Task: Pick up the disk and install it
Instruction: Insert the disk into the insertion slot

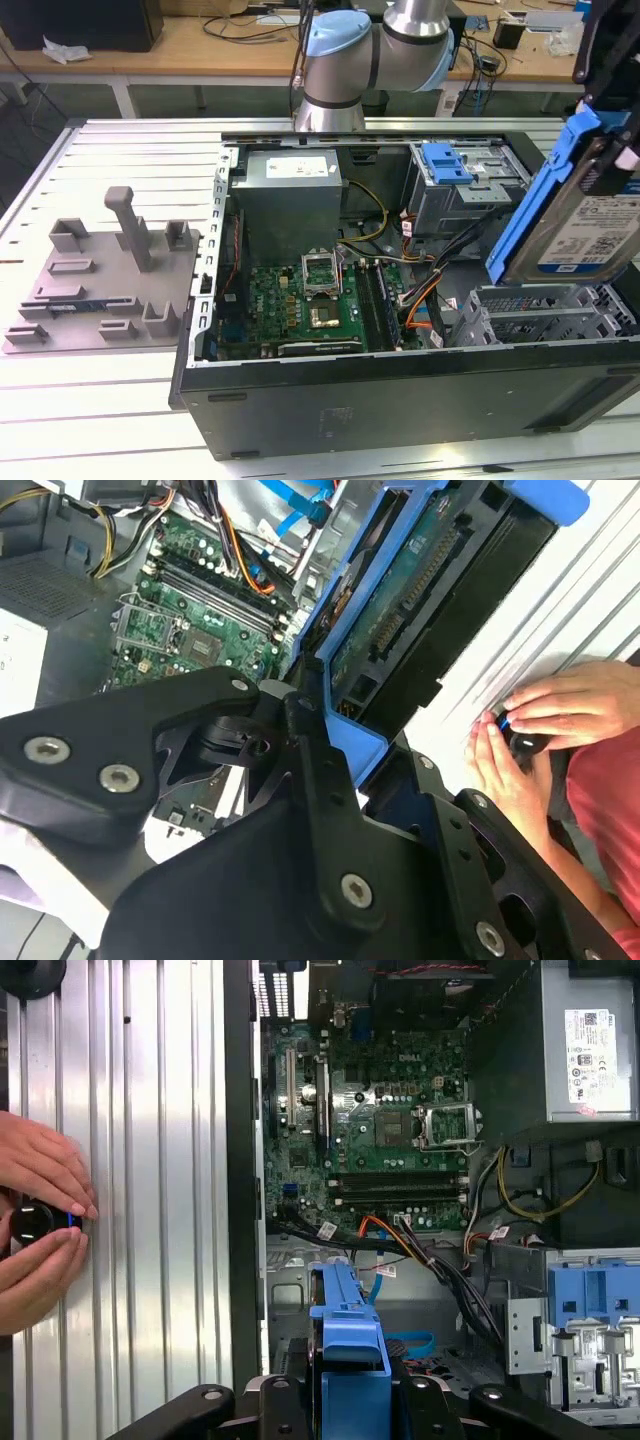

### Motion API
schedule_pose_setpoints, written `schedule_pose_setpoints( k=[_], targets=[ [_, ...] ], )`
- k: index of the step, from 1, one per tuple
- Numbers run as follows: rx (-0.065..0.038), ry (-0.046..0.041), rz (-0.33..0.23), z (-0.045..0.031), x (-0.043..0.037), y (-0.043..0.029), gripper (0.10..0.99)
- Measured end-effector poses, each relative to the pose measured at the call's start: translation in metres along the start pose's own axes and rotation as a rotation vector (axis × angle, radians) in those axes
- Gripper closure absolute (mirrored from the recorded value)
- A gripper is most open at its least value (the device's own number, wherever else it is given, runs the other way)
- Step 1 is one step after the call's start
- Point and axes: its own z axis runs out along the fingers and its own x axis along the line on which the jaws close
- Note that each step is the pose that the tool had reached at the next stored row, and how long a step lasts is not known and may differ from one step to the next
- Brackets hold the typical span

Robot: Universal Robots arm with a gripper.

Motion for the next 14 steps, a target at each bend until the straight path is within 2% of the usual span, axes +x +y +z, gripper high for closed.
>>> schedule_pose_setpoints(
  k=[4,10,14],
  targets=[
    [0.000,0.0001,0.000,0.0004,-0.0025,-0.0020,0.722],
    [0.000,0.0001,0.000,0.0014,-0.0029,-0.0105,0.722],
    [0.000,0.0000,0.000,0.0030,-0.0069,-0.0115,0.722]
  ],
)
